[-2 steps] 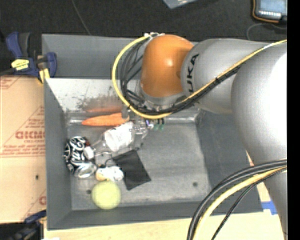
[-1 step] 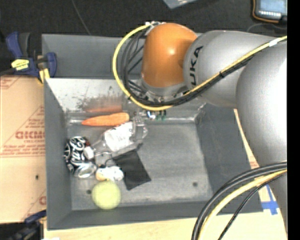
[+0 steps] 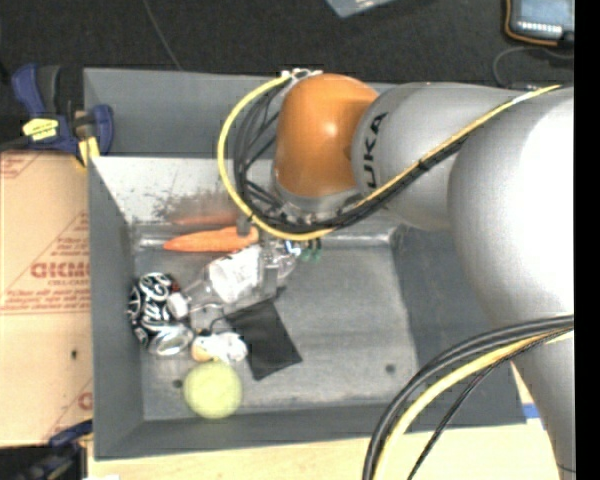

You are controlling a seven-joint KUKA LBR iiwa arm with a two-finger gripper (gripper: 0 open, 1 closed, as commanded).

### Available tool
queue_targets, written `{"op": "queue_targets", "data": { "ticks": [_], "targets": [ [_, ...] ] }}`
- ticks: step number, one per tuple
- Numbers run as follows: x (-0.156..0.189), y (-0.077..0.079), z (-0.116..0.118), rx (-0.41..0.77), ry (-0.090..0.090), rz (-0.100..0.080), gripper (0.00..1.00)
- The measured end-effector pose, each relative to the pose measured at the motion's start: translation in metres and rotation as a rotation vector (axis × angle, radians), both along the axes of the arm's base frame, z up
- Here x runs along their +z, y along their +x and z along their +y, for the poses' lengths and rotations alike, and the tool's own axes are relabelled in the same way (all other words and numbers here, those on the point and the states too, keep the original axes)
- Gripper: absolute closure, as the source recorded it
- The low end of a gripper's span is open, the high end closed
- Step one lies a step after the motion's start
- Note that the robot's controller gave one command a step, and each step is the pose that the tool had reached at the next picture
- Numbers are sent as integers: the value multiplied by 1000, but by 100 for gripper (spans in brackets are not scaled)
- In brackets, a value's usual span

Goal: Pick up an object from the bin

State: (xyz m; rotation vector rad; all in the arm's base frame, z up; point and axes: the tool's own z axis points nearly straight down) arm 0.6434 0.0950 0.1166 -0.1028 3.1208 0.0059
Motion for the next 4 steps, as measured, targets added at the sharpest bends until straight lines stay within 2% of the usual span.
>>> {"op": "queue_targets", "data": {
  "ticks": [1,3,4],
  "targets": [
    [-30,2,-4,218,-11,-35,100],
    [-26,1,-4,217,-11,-33,100],
    [-14,-2,-5,217,-10,-24,100]
  ]
}}
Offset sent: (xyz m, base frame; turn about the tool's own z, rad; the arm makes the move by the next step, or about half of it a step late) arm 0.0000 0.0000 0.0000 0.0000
